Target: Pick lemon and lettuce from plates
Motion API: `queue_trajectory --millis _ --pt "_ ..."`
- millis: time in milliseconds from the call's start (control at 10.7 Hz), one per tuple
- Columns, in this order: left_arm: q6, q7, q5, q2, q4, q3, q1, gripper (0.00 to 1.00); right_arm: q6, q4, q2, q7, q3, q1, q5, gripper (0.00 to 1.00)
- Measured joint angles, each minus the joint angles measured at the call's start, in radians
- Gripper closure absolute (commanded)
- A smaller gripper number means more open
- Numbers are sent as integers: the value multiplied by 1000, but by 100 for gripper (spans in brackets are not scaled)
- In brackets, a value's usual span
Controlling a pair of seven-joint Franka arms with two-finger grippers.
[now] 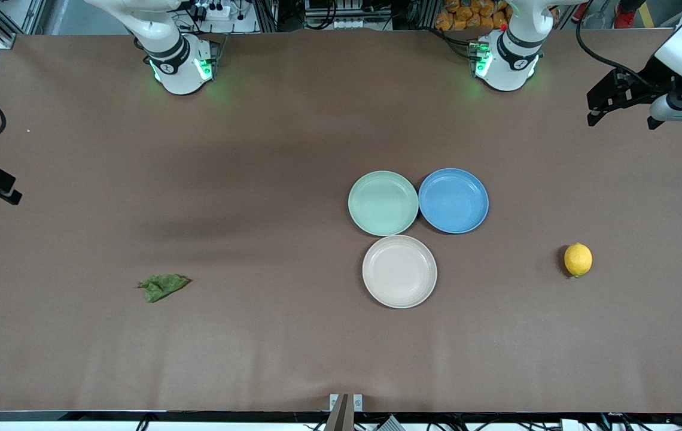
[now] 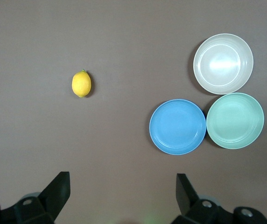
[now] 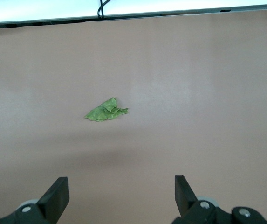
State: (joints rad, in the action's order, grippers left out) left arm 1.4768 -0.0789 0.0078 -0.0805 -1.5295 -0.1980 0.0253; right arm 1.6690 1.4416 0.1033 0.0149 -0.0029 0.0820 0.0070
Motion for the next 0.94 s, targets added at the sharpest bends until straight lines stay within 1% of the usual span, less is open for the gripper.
queue_trajectory --millis 655,749,936 --pt "-2 -3 0 0 3 0 0 0 -11 13 -77 4 1 3 9 0" --pt "-2 -3 0 0 3 0 0 0 -12 26 -77 10 1 3 9 0" --pt "-2 -4 0 0 3 0 0 0 -10 87 -76 36 3 3 9 0"
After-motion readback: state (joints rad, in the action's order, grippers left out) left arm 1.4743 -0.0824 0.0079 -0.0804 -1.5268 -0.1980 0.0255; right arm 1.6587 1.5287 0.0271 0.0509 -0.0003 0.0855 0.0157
